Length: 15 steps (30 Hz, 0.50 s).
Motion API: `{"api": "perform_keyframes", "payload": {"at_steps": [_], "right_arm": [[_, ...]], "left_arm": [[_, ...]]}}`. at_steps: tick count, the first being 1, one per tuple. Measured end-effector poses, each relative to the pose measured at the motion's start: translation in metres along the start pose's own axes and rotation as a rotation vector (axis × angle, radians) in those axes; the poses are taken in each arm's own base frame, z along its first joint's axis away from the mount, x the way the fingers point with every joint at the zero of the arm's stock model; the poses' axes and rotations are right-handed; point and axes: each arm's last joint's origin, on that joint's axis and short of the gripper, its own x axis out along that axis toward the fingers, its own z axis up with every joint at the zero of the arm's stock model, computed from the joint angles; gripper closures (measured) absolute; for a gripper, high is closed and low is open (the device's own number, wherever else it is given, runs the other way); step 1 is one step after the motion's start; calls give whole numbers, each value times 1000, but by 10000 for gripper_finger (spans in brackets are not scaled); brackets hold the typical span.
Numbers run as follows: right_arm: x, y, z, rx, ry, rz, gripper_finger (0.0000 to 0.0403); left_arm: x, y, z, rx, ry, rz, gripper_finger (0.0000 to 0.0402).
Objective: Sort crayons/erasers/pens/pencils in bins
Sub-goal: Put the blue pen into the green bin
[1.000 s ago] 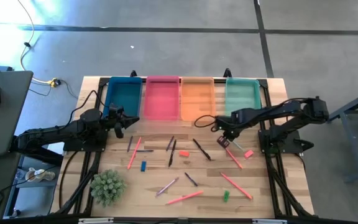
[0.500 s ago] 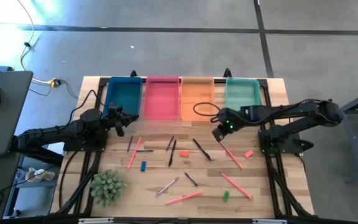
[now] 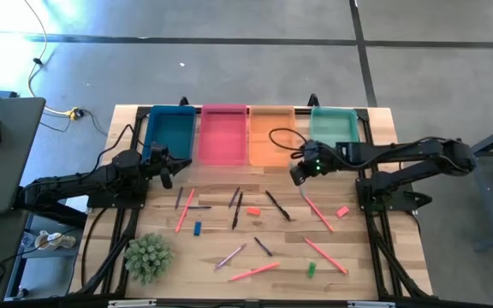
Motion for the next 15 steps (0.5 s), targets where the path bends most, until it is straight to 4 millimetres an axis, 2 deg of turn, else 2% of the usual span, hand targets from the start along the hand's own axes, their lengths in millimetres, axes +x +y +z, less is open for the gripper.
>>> {"api": "perform_keyframes", "payload": {"at_steps": [5,11,15], "right_arm": [[-12,-7,9,33,-63,8,392],[-37,-17,21,52,-202,2,391],[-55,-25,27,46,-296,-3,391]], "left_arm": [[0,0,0,9,2,-1,353],[0,0,0,9,-1,7,291],[0,0,0,9,-2,8,273]]}}
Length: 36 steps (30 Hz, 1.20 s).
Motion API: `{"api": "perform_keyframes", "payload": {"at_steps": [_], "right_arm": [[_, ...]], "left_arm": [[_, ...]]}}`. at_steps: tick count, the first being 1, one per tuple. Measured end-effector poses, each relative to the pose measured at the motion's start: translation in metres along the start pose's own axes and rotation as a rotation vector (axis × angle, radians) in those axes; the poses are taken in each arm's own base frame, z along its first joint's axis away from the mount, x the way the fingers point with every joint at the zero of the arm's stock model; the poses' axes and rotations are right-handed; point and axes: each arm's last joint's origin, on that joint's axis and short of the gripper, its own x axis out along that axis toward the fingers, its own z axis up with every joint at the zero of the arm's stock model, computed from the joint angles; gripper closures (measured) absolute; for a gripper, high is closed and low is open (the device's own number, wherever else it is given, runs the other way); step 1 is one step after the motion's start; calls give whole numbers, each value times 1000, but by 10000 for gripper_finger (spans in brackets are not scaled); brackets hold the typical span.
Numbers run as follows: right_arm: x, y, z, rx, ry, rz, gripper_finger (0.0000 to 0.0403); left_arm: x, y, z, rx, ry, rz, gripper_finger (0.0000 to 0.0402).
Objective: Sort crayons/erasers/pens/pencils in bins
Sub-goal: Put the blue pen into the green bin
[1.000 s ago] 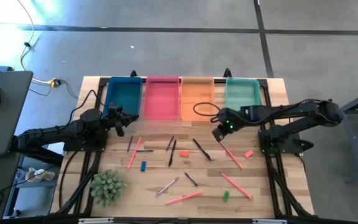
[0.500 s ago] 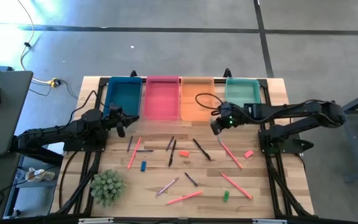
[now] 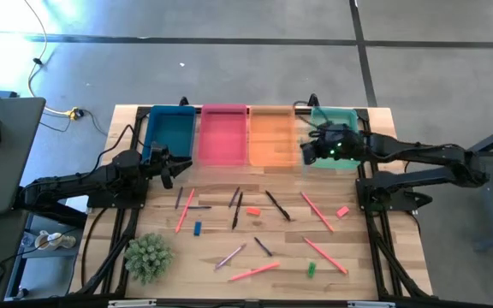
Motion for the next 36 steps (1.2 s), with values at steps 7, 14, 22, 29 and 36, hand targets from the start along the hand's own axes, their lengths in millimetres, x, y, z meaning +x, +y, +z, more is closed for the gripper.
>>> {"api": "perform_keyframes", "payload": {"at_steps": [7,14,22,29,36], "right_arm": [[-22,-17,17,-57,-134,-29,391],[-30,-36,31,-110,-212,-125,391],[-27,-58,43,-157,-230,-269,391],[-7,-85,43,-117,-68,-421,391],[15,-112,38,-26,132,-500,391]], "left_arm": [[0,-1,2,-26,-19,-11,271],[-1,-6,10,-48,-111,-55,271],[-2,-8,17,-91,-192,-53,271],[-2,-7,17,-117,-204,-37,271],[-2,-7,17,-119,-203,-37,271]]}}
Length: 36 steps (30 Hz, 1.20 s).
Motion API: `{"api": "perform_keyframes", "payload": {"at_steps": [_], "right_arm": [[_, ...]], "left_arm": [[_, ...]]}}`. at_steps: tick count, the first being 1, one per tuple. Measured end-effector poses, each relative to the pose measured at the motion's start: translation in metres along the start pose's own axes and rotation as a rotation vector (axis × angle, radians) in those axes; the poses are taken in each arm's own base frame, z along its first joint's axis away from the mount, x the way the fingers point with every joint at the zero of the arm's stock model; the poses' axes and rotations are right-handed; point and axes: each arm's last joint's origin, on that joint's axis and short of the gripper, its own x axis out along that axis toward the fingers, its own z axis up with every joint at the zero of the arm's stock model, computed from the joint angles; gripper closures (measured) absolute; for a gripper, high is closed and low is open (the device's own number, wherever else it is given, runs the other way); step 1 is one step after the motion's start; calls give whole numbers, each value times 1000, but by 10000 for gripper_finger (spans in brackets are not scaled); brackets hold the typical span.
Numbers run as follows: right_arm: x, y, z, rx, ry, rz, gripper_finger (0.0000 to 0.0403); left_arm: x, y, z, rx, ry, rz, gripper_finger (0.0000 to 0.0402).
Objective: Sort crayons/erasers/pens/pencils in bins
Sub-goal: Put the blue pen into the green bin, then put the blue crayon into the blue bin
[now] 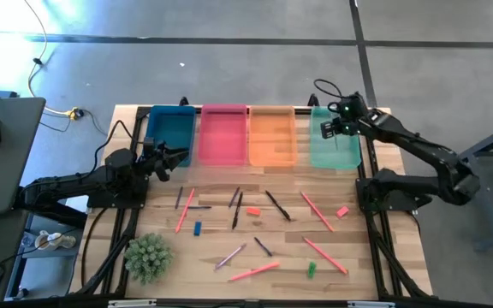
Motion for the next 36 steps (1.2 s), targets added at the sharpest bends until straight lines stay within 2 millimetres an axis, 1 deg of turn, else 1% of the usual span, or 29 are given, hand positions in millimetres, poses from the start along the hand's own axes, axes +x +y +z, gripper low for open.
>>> {"api": "perform_keyframes", "payload": {"at_steps": [10,14,18,22,25,28,36], "right_arm": [[37,-2,-2,-14,161,-63,391],[50,-2,-5,-24,214,-85,391],[59,-1,-7,-35,253,-98,391],[66,-1,-9,-41,277,-105,391],[70,-1,-10,-60,293,-110,387],[71,-1,-10,-74,301,-110,373],[71,-1,-10,-93,299,-116,305]], "left_arm": [[0,-2,2,-35,-5,-4,271],[0,-10,13,-10,-36,-29,271],[-1,-21,29,49,-76,-57,271],[-2,-31,43,95,-73,-52,271],[-1,-37,50,127,-31,-24,271],[2,-42,56,139,36,15,271],[17,-56,70,151,276,90,271]]}}
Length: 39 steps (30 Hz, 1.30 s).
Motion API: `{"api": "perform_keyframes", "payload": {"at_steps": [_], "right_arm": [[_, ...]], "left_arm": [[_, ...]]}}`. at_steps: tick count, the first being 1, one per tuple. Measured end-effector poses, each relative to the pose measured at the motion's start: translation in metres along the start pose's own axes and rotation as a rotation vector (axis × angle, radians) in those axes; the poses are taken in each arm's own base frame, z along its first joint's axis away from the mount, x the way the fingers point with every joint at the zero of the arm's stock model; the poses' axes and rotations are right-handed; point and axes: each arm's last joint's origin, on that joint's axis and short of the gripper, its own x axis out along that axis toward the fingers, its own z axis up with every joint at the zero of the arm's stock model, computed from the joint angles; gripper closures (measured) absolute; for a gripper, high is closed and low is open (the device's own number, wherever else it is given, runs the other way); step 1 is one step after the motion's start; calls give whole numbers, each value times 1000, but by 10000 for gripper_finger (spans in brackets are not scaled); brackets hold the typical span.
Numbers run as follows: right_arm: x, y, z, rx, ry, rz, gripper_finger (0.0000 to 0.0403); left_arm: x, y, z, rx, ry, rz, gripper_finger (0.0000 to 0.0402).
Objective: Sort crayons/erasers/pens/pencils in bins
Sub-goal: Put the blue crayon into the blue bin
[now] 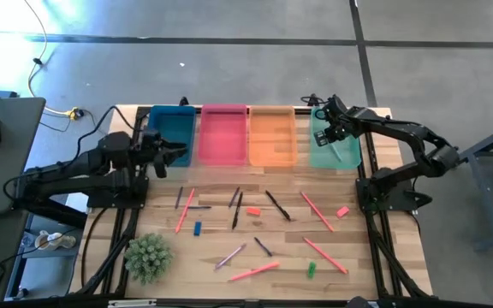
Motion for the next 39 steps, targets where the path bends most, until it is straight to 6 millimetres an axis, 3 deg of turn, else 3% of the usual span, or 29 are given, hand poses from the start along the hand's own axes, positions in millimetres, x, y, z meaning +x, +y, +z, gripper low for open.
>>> {"api": "perform_keyframes", "payload": {"at_steps": [5,14,25,39], "right_arm": [[-6,0,3,-19,17,10,285],[-41,2,32,-75,-38,22,286],[-89,1,62,-90,-129,26,286],[-115,0,73,-101,-176,37,286]], "left_arm": [[5,-7,13,-2,142,71,271],[10,-14,22,-117,395,181,271],[19,-18,-8,-234,667,400,271],[38,-30,-46,-363,785,724,271]]}}
